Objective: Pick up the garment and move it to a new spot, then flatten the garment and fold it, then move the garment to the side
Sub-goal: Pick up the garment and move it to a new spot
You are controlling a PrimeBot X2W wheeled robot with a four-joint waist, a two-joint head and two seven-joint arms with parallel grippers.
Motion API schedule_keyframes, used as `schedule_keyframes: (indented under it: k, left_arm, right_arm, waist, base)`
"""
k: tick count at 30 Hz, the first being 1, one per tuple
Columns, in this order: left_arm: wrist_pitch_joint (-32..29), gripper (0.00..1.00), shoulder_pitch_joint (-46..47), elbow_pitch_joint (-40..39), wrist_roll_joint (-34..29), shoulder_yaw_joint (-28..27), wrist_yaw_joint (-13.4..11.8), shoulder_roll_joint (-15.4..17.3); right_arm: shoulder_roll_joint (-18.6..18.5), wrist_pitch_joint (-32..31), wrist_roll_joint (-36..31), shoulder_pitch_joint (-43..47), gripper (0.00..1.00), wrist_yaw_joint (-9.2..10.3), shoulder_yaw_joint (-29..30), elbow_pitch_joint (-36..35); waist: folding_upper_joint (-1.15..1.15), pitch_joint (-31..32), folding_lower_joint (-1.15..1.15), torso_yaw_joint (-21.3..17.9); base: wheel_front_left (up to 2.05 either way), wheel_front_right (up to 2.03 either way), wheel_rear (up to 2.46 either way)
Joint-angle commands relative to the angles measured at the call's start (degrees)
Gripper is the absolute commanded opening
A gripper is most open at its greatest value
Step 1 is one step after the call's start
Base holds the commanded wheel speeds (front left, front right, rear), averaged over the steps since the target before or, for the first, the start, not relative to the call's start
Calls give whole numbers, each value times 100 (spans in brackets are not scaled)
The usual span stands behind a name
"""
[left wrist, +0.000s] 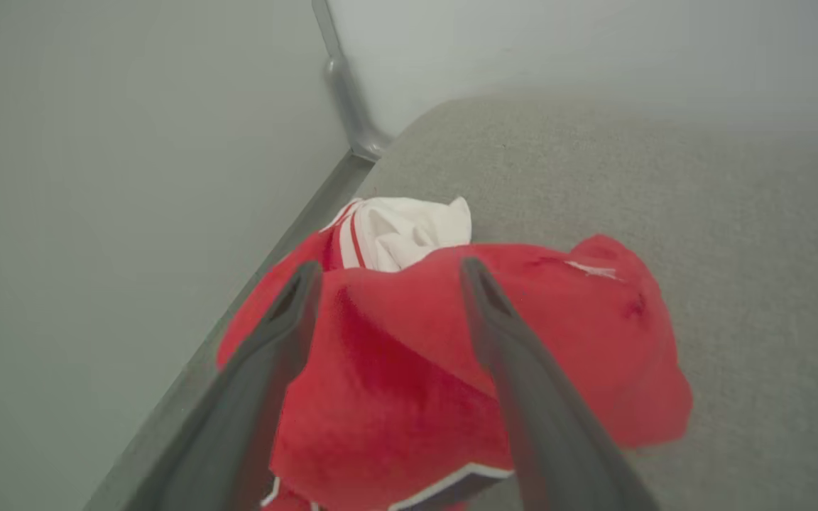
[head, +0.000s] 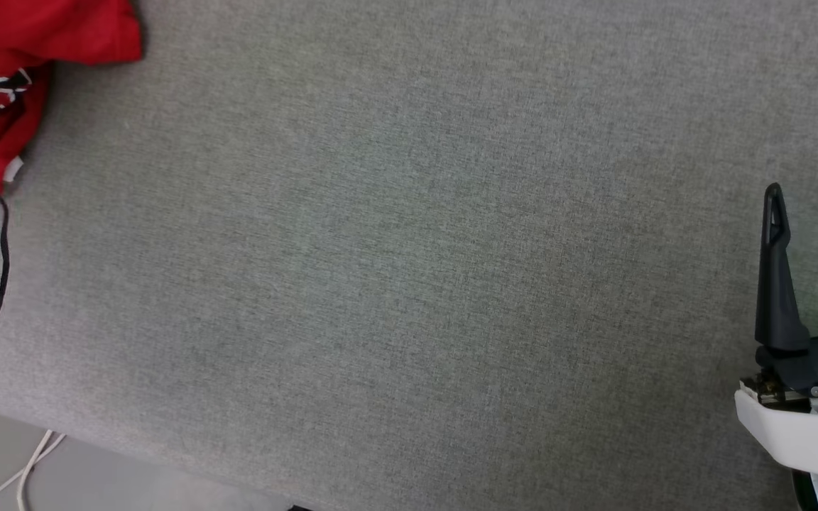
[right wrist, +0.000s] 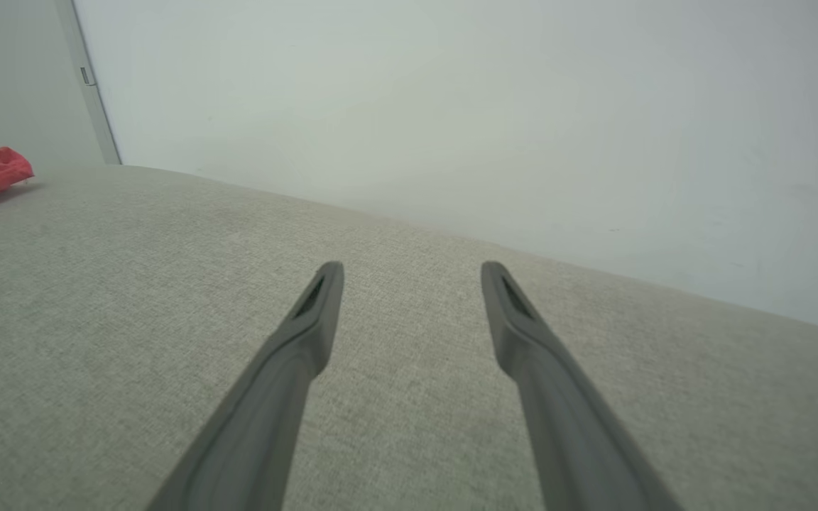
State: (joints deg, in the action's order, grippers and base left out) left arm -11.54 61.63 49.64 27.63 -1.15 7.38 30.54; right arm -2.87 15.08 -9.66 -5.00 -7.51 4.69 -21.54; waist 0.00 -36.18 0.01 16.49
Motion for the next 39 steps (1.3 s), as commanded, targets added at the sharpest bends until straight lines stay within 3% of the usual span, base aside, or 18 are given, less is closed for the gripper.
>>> schedule_keyframes:
  k: [1, 8, 12, 16, 17, 18, 28, 39]
  left_arm:
    - [-218, 100, 13, -8, 253, 94, -9, 100]
    - [-2156, 100, -283, -209, 2087, 734, -7, 470]
    - [-2716, 100, -486, -235, 2624, 977, -7, 636]
    - [-2811, 100, -566, -243, 2889, 1205, -7, 657]
    - [-2734, 80, -546, -233, 3021, 1165, -7, 635]
    - [-2668, 0, -512, -237, 3100, 1146, -6, 621]
    - [-2090, 0, -320, -643, 3165, 1675, -3, 1259]
    - [-1826, 0, 271, -1923, 3145, 2470, -2, 1857]
  right_arm:
    - [-1, 14, -38, -116, 100, 4, -26, -61]
    - [-1, 14, -204, -78, 100, 4, 2, -315]
    - [-1, 14, -229, -28, 100, 4, 30, -411]
    - [-1, 14, -210, 7, 100, 4, 55, -440]
    - [-1, 14, -206, 3, 100, 4, 51, -437]
    - [-1, 14, -208, -4, 100, 4, 39, -426]
    - [-1, 14, -65, -97, 100, 4, -148, -190]
    - [-1, 14, 457, -119, 100, 4, -364, 313]
  waist:
    - [0, -118, -1, -32]
    - [0, -433, -1, -125]
    - [0, -570, -1, -165]
    - [0, -645, -1, -167]
    - [0, -649, -1, -169]
    - [0, -644, -1, -171]
    - [0, -45, -1, -191]
    - [0, 1072, -1, -322]
  base:
    - [0, 0, 0]
    - [0, 0, 0]
    - [0, 0, 0]
    - [0, 0, 0]
    - [0, 0, 0]
    - [0, 0, 0]
    - [0, 0, 0]
    - [0, 0, 0]
